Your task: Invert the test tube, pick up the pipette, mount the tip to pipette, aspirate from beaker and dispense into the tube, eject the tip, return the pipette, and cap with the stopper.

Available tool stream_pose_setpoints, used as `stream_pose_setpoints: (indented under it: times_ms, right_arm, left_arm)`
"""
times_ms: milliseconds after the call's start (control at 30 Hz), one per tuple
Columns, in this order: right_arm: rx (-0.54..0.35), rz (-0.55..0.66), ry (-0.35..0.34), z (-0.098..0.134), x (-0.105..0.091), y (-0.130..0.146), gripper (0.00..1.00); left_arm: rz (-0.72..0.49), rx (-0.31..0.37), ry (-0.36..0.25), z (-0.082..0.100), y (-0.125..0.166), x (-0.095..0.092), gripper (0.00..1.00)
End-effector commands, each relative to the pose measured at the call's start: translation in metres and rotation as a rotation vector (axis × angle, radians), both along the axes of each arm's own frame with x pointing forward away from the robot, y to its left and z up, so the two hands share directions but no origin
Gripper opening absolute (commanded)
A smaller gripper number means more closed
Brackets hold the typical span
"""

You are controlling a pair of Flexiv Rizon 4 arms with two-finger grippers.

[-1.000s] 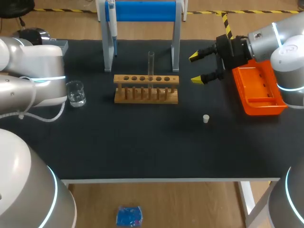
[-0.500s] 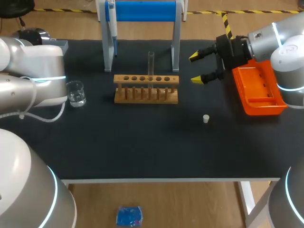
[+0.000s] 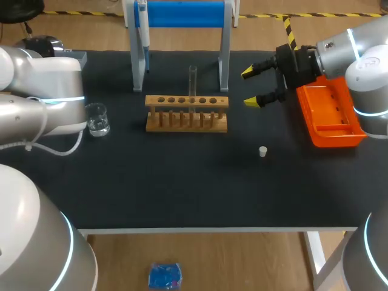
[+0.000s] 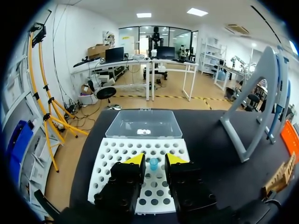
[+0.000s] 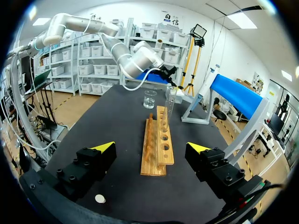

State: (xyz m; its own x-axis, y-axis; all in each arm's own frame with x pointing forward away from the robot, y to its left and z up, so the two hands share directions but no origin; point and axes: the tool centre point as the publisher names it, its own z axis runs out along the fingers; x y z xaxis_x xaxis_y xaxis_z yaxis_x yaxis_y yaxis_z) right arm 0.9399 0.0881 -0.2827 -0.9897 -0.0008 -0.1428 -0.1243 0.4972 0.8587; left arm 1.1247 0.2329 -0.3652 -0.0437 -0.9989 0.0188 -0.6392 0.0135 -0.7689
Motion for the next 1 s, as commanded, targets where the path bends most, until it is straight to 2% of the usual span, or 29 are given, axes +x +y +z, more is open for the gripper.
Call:
stream_pose_setpoints:
  times_ms: [33,167,233,600,1000]
  right_arm:
    - [-0.002,0.0,0.0,0.0004,-0.0005,-0.0005,1.0]
    - [-0.002,0.0,0.0,0.0004,-0.0005,-0.0005,1.0]
    - [-0.002,0.0,0.0,0.0004,-0.0005,-0.0005,1.0]
    - [-0.002,0.0,0.0,0.0004,-0.0005,-0.0005,1.0]
    - [-0.002,0.0,0.0,0.0004,-0.0005,-0.0005,1.0]
  left_arm:
    - [0.002,0.006,0.014,-0.0002,-0.0003,0.0043,0.26]
    - [0.0,0.012,0.017,-0.0006,0.0001,0.0045,0.22]
    - [-0.002,0.015,0.02,-0.001,0.0003,0.0048,0.0]
    - [-0.004,0.017,0.02,-0.002,0.0001,0.0055,0.0]
    - [-0.006,0.027,0.006,0.0066,-0.0008,0.0031,0.0]
